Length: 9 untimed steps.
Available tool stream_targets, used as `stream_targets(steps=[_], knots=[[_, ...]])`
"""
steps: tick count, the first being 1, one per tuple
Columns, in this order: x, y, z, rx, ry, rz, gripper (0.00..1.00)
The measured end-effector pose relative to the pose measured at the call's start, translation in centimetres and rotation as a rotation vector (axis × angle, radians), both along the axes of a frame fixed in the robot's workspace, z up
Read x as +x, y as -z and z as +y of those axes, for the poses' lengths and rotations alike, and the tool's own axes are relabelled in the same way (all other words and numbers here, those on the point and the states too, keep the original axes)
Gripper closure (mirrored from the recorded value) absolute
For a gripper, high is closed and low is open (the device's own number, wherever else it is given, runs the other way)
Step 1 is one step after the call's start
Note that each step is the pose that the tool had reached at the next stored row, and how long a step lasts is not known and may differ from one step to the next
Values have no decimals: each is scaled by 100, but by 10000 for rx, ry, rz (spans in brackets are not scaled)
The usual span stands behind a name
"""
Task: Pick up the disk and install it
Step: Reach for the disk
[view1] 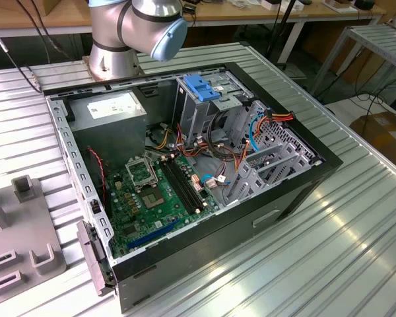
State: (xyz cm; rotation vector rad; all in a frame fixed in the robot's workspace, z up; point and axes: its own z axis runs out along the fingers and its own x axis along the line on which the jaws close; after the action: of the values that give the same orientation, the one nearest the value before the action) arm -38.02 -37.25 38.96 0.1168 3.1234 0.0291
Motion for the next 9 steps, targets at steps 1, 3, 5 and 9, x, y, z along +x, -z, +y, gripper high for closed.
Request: stream_targets(steps=[1, 3, 5, 9], knots=[[-65, 1, 0, 0, 1, 0, 90], [-123, 3, 0, 0, 1, 0, 90], [-163, 4, 0, 0, 1, 0, 90], [-217, 8, 0, 0, -31, 0, 90]])
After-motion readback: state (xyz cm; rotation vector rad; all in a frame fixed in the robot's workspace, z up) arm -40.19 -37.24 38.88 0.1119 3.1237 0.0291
